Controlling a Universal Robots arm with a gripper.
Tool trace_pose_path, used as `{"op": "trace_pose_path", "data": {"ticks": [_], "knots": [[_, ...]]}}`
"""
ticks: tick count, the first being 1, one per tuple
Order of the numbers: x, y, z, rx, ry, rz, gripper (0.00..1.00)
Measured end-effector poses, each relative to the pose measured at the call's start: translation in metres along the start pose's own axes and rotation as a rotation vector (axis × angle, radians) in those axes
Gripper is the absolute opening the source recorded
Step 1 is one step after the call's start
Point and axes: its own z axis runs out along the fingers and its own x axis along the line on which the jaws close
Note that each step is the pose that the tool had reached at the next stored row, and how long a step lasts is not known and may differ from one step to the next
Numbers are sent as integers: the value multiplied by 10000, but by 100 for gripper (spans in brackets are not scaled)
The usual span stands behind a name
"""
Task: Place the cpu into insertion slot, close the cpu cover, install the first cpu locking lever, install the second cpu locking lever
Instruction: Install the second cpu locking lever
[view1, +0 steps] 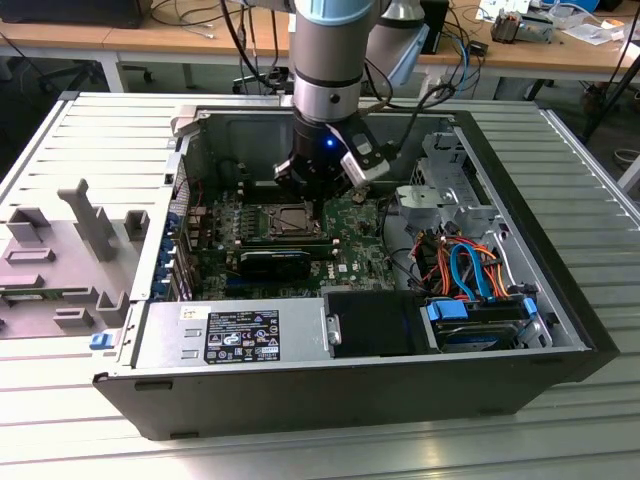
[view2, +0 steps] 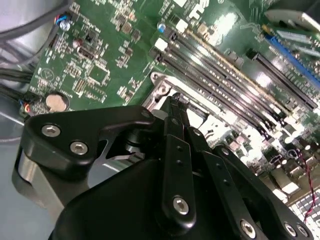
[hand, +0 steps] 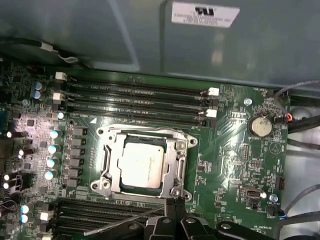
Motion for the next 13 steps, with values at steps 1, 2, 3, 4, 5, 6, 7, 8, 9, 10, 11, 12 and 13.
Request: {"op": "trace_pose_path", "data": {"ticks": [1,2,3,4,5,6,7,8,9,10,11,12,13], "knots": [[-2,-23,19,0,0,1,11],[-5,-40,35,-1,0,1,11],[-14,-66,65,-2,-1,2,11],[-26,-88,99,-2,-1,3,11],[-45,-98,127,-1,-1,4,11],[-66,-108,163,-2,0,6,11],[-78,-116,195,-1,0,6,11],[-76,-125,213,0,1,6,11],[-75,-137,233,-2,-1,6,11],[-68,-151,245,-1,0,8,11],[-60,-157,250,-1,0,6,11],[-47,-161,254,-1,0,6,11],[-20,-161,260,-4,-1,5,11]]}}
